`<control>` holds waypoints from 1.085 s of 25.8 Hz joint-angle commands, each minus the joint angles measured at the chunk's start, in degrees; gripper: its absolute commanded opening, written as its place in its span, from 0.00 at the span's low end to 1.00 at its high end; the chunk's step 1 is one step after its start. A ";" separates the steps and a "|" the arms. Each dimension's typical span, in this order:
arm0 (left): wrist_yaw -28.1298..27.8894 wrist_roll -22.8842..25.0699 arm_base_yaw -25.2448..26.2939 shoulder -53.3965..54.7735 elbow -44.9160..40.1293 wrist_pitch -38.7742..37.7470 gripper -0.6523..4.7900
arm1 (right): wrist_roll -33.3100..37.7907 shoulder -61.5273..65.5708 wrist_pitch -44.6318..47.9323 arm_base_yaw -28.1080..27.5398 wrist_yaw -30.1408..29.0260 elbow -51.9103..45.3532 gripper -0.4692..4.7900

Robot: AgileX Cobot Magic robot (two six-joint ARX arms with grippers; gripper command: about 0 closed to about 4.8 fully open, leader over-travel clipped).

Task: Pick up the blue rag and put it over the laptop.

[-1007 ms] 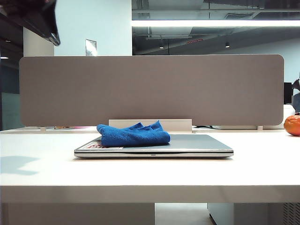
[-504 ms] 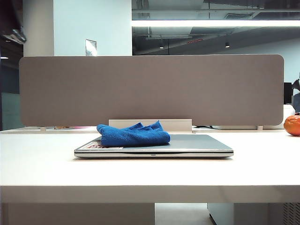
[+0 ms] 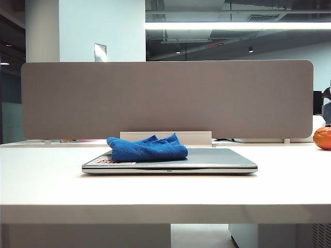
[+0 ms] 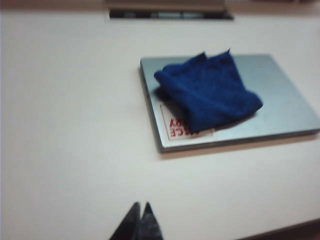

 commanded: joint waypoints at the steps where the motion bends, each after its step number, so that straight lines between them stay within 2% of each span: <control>1: -0.44 -0.33 0.09 -6.71 -1.14 -1.88 0.11 | -0.04 -0.13 0.59 0.02 0.09 -0.31 0.08; 10: -0.26 -0.28 0.09 -14.36 -1.14 -2.14 0.11 | -0.04 -0.13 0.59 0.00 0.09 -0.31 0.08; 13: -1.68 3.10 0.09 -14.27 -1.36 -1.88 0.11 | -0.04 -0.13 0.59 0.00 0.07 -0.31 0.08; 16: -7.04 4.37 0.24 -14.27 -4.50 3.08 0.11 | -0.04 -0.13 0.59 -0.02 0.09 -0.31 0.08; 18: -8.00 4.15 2.23 -14.27 -7.61 7.89 0.11 | -0.04 -0.13 0.59 -0.02 0.09 -0.31 0.08; 21: -4.28 3.65 6.91 -14.23 -12.96 16.20 0.11 | -0.07 -0.13 0.59 -0.02 0.09 -0.31 0.08; 24: 4.68 3.52 13.77 -14.27 -19.41 25.62 0.11 | -0.07 -0.13 0.59 -0.02 0.09 -0.31 0.08; 28: 7.93 3.52 20.44 -15.12 -22.05 27.43 0.11 | -0.04 -0.13 0.59 -0.02 0.09 -0.31 0.08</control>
